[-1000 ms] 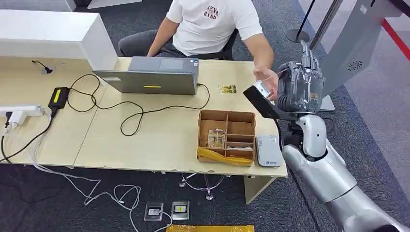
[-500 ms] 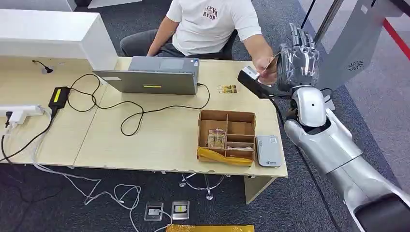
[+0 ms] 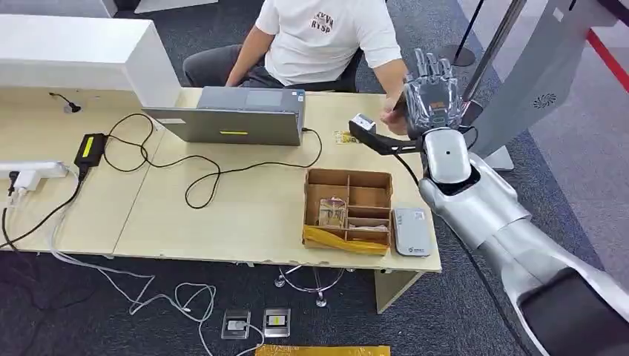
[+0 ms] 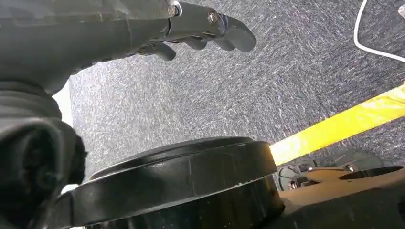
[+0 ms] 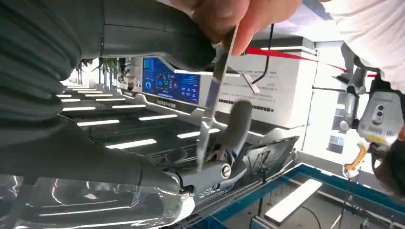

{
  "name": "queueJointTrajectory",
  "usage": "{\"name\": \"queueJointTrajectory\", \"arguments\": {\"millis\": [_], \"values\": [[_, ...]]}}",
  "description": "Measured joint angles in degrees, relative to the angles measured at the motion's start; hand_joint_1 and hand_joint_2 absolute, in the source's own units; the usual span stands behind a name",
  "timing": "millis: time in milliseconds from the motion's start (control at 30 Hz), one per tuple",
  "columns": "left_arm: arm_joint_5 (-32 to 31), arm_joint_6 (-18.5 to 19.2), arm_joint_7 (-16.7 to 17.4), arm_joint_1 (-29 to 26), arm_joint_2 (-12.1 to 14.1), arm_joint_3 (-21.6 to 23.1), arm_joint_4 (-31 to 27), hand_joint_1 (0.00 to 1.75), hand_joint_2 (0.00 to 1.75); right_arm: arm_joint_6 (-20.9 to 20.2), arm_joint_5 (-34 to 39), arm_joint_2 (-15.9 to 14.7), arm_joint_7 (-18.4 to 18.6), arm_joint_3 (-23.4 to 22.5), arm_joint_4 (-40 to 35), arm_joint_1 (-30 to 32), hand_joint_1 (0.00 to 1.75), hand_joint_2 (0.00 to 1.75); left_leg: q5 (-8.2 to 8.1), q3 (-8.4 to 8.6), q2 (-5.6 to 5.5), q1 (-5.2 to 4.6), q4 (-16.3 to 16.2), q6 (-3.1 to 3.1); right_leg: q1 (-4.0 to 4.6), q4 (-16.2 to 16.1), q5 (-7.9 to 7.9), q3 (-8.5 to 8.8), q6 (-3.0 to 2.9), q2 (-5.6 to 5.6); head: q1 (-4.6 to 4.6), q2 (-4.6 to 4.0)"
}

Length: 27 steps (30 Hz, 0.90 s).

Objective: Pass the card to the sensor for recognition and then transmit it.

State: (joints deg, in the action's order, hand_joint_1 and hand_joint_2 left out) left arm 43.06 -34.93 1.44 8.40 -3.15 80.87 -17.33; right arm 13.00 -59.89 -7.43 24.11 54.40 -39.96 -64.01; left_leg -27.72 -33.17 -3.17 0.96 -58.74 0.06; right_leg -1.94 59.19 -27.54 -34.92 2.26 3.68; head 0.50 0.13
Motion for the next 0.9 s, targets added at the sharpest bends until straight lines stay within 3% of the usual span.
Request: {"name": "queueJointTrajectory", "arguments": {"millis": [267, 467, 600, 700, 900], "values": [[-0.7, 0.3, 0.3, 0.0, 0.3, 0.0, -0.1, 0.00, 0.00, 4.3, 2.5, -0.1, 0.3, 1.1, 2.6, -0.1, 0.00, 1.75, 0.00, 0.01, 0.04, 0.00, 0.0, -0.01, 0.00, 0.0, 0.00, -0.04, 0.00, 0.02, 0.00, 0.00], [-1.2, -0.2, 0.3, -0.2, 0.3, 0.0, -0.1, 0.00, 0.00, 13.4, 5.6, -2.1, 2.1, 0.2, 1.6, 0.5, 0.00, 1.75, 0.00, 0.03, 0.02, 0.00, 0.0, -0.01, 0.00, 0.0, 0.00, -0.02, 0.00, 0.02, 0.00, 0.00], [-0.6, -1.2, -0.1, -0.7, 0.3, 0.0, -0.2, 0.00, 0.00, 22.8, 2.9, -6.4, 4.5, -3.4, -5.9, 4.4, 0.00, 1.75, -0.01, 0.14, 0.00, -0.01, 0.0, 0.00, 0.01, -0.1, 0.00, 0.04, 0.00, 0.02, 0.00, 0.00], [0.0, -1.7, -0.2, -0.9, 0.3, -0.1, -0.1, 0.00, 0.00, 23.6, -2.3, -9.8, 5.1, -8.4, -13.6, 10.0, 0.00, 1.75, -0.04, 0.15, 0.02, 0.00, 0.0, -0.02, 0.02, -0.1, 0.00, 0.10, 0.00, 0.01, 0.00, 0.02], [0.2, -1.7, -0.2, -1.1, 0.3, -0.1, -0.1, 0.00, 0.00, 23.6, -3.9, -13.6, 4.0, -15.4, -23.4, 16.1, 0.00, 1.75, -0.06, 0.15, 0.06, -0.01, 0.0, -0.02, 0.02, -0.1, 0.00, 0.09, 0.00, 0.04, -0.02, 0.02]]}}
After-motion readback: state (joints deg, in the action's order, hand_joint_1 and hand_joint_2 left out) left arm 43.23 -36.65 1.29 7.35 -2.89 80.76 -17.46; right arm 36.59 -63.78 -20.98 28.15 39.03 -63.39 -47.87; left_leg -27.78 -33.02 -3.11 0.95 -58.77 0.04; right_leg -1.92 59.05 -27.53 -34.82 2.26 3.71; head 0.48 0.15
